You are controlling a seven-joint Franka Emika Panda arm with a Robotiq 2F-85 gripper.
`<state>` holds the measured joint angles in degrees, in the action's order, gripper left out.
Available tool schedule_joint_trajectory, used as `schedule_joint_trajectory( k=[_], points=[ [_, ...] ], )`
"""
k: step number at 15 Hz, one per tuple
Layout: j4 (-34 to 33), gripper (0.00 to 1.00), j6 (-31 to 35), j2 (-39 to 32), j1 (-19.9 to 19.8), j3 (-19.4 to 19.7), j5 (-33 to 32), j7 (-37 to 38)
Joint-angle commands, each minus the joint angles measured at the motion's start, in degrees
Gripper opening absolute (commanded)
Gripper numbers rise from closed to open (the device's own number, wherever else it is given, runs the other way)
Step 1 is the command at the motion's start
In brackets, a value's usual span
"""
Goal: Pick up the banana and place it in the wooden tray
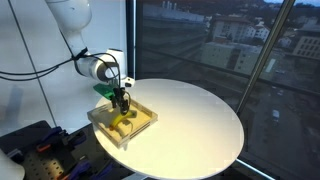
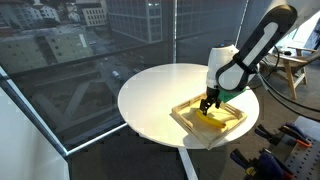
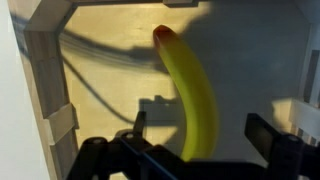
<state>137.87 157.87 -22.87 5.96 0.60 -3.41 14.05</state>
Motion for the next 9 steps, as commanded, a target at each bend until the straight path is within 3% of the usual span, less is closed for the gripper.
schedule_joint_trajectory(
  k=[1,9],
  points=[
    [0.39,1.0,-2.76,2.81,-0.34,-0.08,1.86,-1.03],
    [0.82,1.0,-6.18,6.7,-0.18,0.05,1.57,-0.52]
  ],
)
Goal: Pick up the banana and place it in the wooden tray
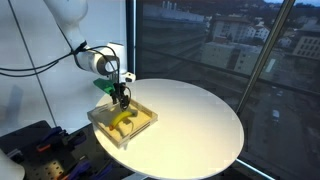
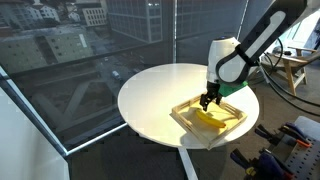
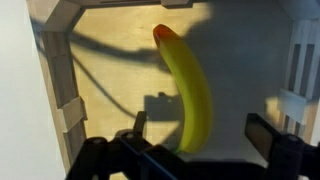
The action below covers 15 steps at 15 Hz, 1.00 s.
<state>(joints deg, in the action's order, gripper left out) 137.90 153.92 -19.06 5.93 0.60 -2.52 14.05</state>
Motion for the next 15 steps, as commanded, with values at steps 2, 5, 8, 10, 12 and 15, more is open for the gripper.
schedule_joint_trajectory(
  k=[2,5,8,10,12,15],
  points=[
    [0.72,1.0,-3.05,3.79,-0.26,0.03,0.66,-0.46],
    [0.35,1.0,-4.09,4.97,-0.44,0.09,0.57,-0.34],
    [0.19,1.0,-4.97,6.18,-0.73,0.07,0.61,-0.3],
    [0.12,1.0,-5.59,7.01,-0.93,0.05,0.62,-0.31],
    [-0.1,1.0,-6.32,7.83,-1.22,-0.12,0.92,-0.64],
    [-0.67,1.0,-8.1,8.94,-1.65,-0.43,1.49,-1.29]
  ],
)
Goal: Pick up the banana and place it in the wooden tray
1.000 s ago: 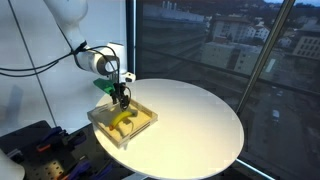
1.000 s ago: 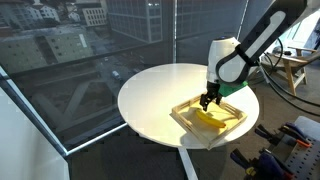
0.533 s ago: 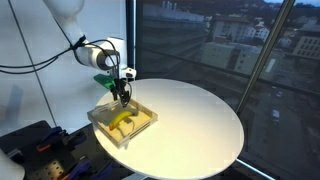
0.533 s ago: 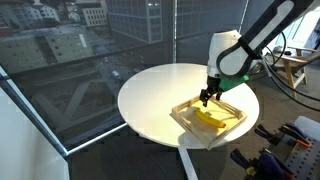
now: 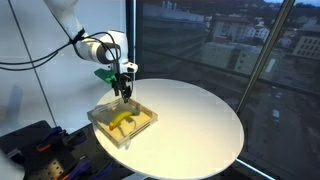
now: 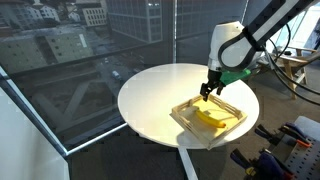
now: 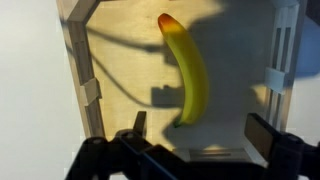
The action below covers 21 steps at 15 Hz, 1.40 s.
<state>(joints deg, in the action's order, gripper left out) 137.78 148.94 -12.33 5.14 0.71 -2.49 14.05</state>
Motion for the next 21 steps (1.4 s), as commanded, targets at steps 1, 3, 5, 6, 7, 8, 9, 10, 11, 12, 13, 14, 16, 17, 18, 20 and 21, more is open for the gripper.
schedule_joint_trajectory(
  k=[1,3,5,6,7,8,9,10,11,12,13,14,16,17,18,20,21],
  points=[
    [-0.72,1.0,-3.61,2.48,-0.88,-0.65,1.62,-1.26],
    [-1.1,1.0,-4.7,2.97,-0.89,-0.77,1.93,-1.22],
    [-1.35,1.0,-5.72,3.56,-0.95,-0.84,2.3,-1.29],
    [-1.47,1.0,-6.15,3.82,-1.0,-0.88,2.42,-1.39],
    [-1.61,1.0,-6.67,4.15,-1.09,-0.92,2.65,-1.67],
    [-1.81,1.0,-7.18,4.36,-1.16,-0.94,2.8,-1.87],
    [-1.92,1.0,-7.71,4.7,-1.25,-0.98,3.02,-2.25],
    [-1.93,1.0,-8.08,5.09,-1.31,-0.98,3.16,-2.55],
    [-1.9,1.0,-8.39,5.55,-1.37,-0.94,3.16,-2.87],
    [-1.79,1.0,-8.62,6.08,-1.48,-0.93,3.28,-3.42],
    [-1.74,1.0,-8.94,6.55,-1.58,-0.89,3.17,-3.69],
    [-1.71,1.0,-9.26,7.01,-1.7,-0.9,3.24,-4.08],
    [-1.7,1.0,-10.01,7.99,-1.89,-0.83,2.93,-4.59],
    [-1.7,1.0,-10.33,8.47,-1.97,-0.83,2.92,-4.83],
    [-1.7,1.0,-10.71,8.89,-2.05,-0.84,2.94,-5.2],
    [-1.53,1.0,-11.51,9.94,-2.16,-0.83,2.88,-5.55],
    [-1.52,1.0,-12.22,10.46,-2.15,-0.82,2.6,-5.37]
  ],
)
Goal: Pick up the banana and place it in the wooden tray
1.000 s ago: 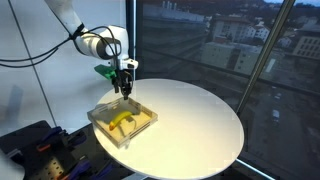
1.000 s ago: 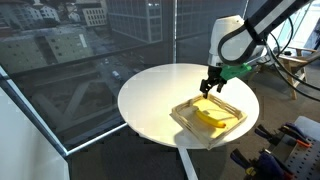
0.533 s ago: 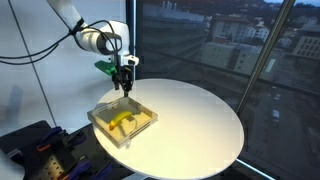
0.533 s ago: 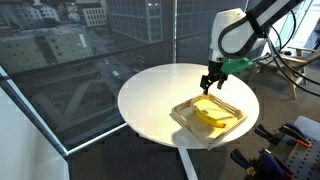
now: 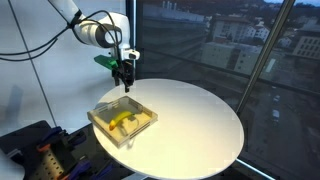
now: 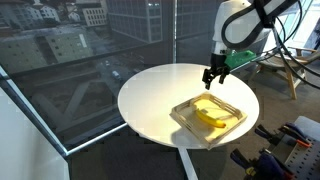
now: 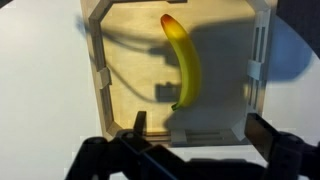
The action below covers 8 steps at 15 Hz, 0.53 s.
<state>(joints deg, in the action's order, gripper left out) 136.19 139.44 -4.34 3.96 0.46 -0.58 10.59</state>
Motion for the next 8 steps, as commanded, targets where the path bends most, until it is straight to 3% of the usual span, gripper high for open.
schedule_joint_trajectory(
  k=[1,8],
  points=[
    [0.11,1.0,-3.11,2.91,-1.0,-0.57,0.63,-1.89],
    [0.56,1.0,-5.86,6.34,-1.12,-0.62,0.24,-1.66]
  ],
)
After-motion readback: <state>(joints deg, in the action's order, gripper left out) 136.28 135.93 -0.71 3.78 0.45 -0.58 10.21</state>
